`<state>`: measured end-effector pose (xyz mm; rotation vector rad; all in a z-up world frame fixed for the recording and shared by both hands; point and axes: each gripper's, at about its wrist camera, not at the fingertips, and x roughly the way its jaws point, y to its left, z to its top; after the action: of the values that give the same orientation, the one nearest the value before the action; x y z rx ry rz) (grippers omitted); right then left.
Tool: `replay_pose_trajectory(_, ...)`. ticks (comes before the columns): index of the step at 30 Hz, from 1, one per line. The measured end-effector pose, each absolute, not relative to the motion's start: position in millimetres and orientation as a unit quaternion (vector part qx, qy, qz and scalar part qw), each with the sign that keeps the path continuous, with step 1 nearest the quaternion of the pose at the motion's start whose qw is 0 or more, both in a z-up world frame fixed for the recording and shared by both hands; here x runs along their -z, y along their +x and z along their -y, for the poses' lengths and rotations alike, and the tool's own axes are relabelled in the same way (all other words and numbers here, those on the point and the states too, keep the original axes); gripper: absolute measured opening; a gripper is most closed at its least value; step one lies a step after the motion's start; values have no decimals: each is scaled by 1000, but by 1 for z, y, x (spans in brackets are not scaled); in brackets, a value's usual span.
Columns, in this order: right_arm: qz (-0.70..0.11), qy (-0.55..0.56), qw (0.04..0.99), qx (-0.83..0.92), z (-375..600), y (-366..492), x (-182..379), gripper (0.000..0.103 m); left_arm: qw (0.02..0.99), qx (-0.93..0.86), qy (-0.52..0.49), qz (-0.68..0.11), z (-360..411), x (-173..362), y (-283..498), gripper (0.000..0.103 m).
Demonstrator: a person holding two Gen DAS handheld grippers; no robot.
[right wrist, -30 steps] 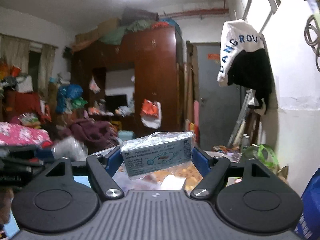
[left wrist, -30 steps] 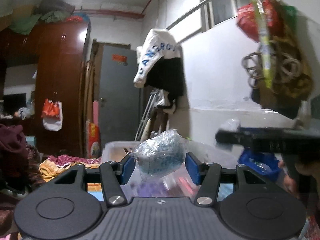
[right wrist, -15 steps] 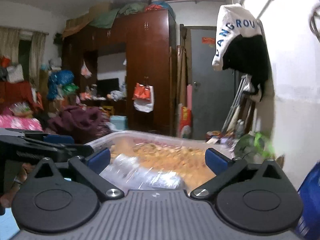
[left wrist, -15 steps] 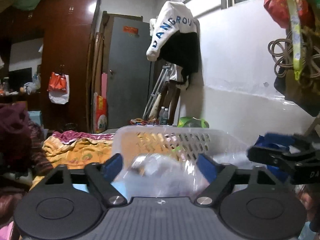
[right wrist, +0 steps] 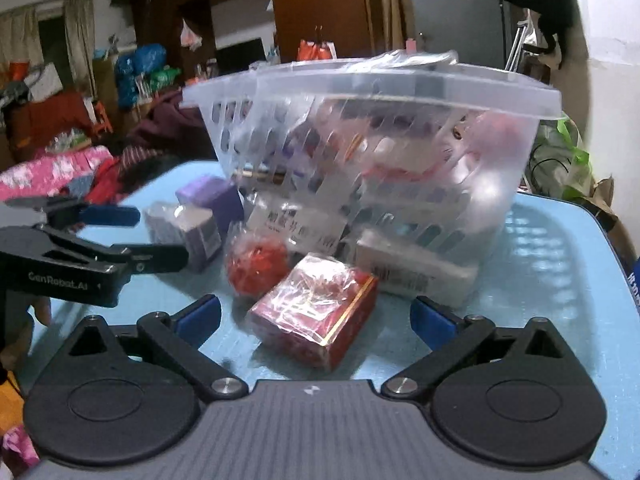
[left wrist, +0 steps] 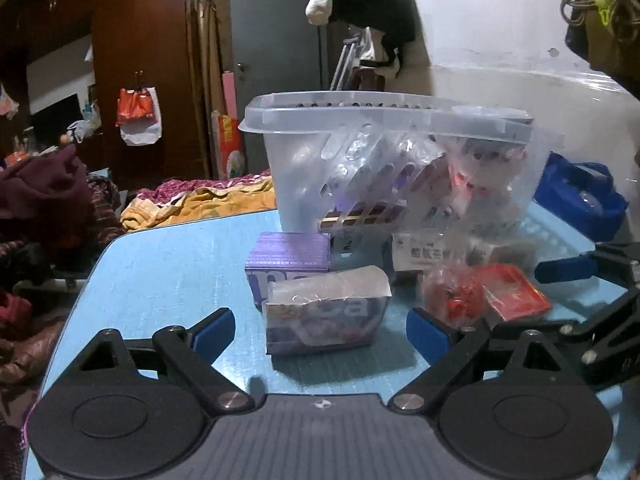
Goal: Organize objects
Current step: 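Grasp the white Ca box with the left gripper while the right grasps the red box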
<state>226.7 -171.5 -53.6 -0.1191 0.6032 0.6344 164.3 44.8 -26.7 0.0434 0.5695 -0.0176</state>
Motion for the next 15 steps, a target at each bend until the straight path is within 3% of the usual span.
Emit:
replay_pose_trajectory(4, -302, -56, 901, -307, 169, 227, 53, 102, 957, 4, 6, -291, -46, 29, 172, 89)
replay_pose_trajectory(6, -304, -67, 900, -306, 167, 226, 54, 87, 957, -1, 6, -290, -46, 30, 173, 80)
replay_pose_trajectory(7, -306, -71, 899, -307, 167, 225, 55, 83, 957, -1, 6, -290, -46, 32, 171, 71)
replay_pose_trajectory(9, -298, -77, 902, -304, 168, 221, 55, 70, 957, -1, 5, -289, -46, 33, 171, 70)
replay_pose_trajectory(15, -249, -16, 903, -349, 188, 211, 52, 66, 971, 15, -34, -236, -52, 24, 148, 70)
